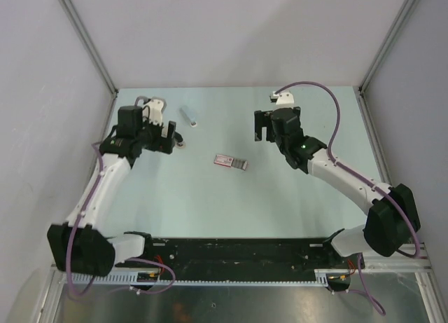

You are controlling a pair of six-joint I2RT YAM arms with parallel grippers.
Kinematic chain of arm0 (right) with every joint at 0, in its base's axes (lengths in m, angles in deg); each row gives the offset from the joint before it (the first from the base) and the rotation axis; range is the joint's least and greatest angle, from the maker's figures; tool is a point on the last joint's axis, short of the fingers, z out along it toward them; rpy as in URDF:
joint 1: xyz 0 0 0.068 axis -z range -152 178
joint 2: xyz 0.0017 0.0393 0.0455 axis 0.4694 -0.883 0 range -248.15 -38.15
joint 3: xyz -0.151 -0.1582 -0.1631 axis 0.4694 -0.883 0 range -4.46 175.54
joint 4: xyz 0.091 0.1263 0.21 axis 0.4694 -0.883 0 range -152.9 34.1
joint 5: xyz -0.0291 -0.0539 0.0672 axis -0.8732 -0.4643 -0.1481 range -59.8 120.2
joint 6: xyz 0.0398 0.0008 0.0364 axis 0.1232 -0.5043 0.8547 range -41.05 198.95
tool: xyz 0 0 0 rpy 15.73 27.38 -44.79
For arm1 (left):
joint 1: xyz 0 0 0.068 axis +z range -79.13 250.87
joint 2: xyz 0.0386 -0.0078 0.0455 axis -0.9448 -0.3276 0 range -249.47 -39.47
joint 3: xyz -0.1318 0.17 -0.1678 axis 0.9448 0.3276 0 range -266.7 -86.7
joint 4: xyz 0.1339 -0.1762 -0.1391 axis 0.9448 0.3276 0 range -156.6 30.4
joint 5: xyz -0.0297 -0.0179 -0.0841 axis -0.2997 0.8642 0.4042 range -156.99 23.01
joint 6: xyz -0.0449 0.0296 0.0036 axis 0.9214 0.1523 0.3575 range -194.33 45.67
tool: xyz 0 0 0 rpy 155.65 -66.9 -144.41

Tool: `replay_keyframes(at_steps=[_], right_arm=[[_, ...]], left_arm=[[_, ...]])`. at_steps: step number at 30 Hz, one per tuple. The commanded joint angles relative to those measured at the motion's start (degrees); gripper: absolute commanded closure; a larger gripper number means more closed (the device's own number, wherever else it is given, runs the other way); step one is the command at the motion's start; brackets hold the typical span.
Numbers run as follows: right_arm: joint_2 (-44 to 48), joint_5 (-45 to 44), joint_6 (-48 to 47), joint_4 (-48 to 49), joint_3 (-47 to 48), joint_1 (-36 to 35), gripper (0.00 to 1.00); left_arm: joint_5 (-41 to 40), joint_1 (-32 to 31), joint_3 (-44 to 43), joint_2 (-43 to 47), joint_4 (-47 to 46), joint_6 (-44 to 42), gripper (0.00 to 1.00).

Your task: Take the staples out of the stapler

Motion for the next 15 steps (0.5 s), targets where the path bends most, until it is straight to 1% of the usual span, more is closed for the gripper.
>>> replay_keyframes(at_steps=[1,4,5,7,8,12,15], right_arm=[[-0.6,-7.0,1.4,-1.0,1.1,-0.3,0.01],[-0.2,-4.3,4.9,-0.7,-0.7,2.1,0.01],[0.0,-2.5,5.9,-0.3,-1.3,3.0,0.02],[0.4,-0.1,6.1,1.1,-2.8,3.9,0.11],[0.6,-0.7,5.4,1.9,-3.5,3.3,0.12],[0.5,-9.0,2.0,4.6,-5.7,-1.3,0.11],[0.8,-12.1,-0.1,6.2,-7.5,-4.0,0.12]], left_arm=[[-1.2,-1.4,-8.1,-8.3,-0.6,3.4,0.01],[-2.0,-2.1,-14.3,-15.4,-0.6,5.6,0.01],[-2.7,-2.6,-16.6,-17.8,-0.7,6.1,0.01],[-4.4,-3.7,-21.5,-23.2,-0.7,7.5,0.01],[-5.4,-4.2,-24.0,-26.1,-0.7,8.0,0.01],[-9.2,-6.3,-34.6,-37.6,-0.7,11.2,0.03],[-11.1,-6.9,-42.0,-46.0,-0.6,14.1,0.08]])
